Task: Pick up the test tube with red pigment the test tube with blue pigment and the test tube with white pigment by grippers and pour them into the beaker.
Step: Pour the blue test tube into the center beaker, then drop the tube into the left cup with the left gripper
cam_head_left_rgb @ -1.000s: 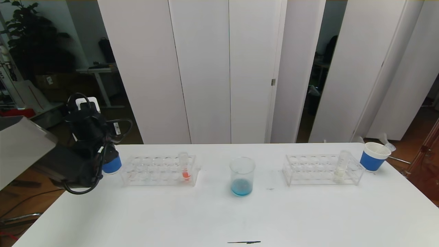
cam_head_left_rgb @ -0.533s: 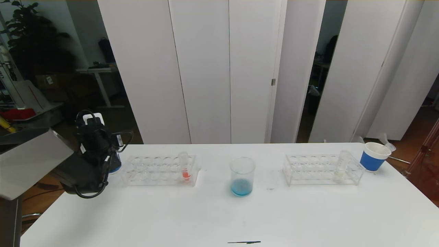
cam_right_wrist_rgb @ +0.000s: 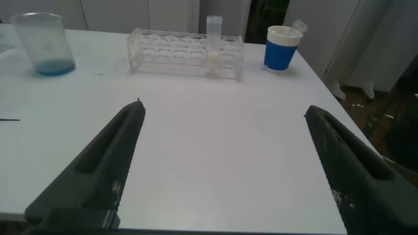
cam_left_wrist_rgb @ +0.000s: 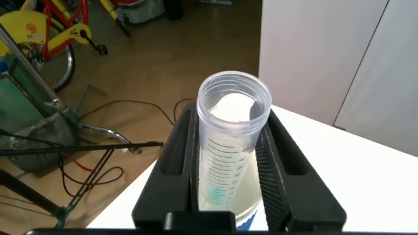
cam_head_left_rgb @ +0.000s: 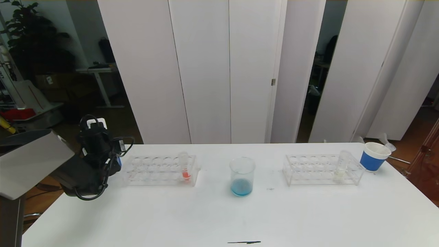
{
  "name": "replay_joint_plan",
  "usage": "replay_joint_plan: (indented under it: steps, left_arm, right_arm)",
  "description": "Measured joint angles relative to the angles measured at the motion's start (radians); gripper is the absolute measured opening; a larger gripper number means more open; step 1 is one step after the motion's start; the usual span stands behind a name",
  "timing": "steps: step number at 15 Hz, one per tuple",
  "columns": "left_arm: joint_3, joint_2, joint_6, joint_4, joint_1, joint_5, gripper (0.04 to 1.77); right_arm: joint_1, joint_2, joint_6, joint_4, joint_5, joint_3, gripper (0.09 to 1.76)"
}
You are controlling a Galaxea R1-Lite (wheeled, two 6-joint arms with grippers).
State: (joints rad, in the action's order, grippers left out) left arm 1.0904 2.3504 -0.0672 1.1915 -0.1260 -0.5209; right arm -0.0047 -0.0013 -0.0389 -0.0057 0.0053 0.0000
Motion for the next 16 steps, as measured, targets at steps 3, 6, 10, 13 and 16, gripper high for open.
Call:
replay_joint_plan:
  steps: [3, 6, 10, 13, 16]
  left_arm:
    - [-0.006, -0.007, -0.003, -0.005, 0.002, 0.001, 1.54]
    - [-0.007, -0.013, -0.004, -0.007, 0.003, 0.001, 1.75]
    - [-0.011, -0.039, -0.016, -0.022, 0.004, 0.005, 1.75]
    - [-0.028, -0.113, -0.027, -0.095, 0.012, 0.010, 1.75]
    - [-0.094, -0.239, -0.040, -0.137, 0.017, 0.040, 1.75]
  right_arm:
    - [0.000, 0.000, 0.000, 0.000, 0.000, 0.000, 1.75]
    - [0.000, 0.000, 0.000, 0.000, 0.000, 0.000, 1.75]
    - [0.000, 0.000, 0.000, 0.000, 0.000, 0.000, 1.75]
    - [0.000, 0.000, 0.000, 0.000, 0.000, 0.000, 1.75]
    - [0.000, 0.000, 0.000, 0.000, 0.000, 0.000, 1.75]
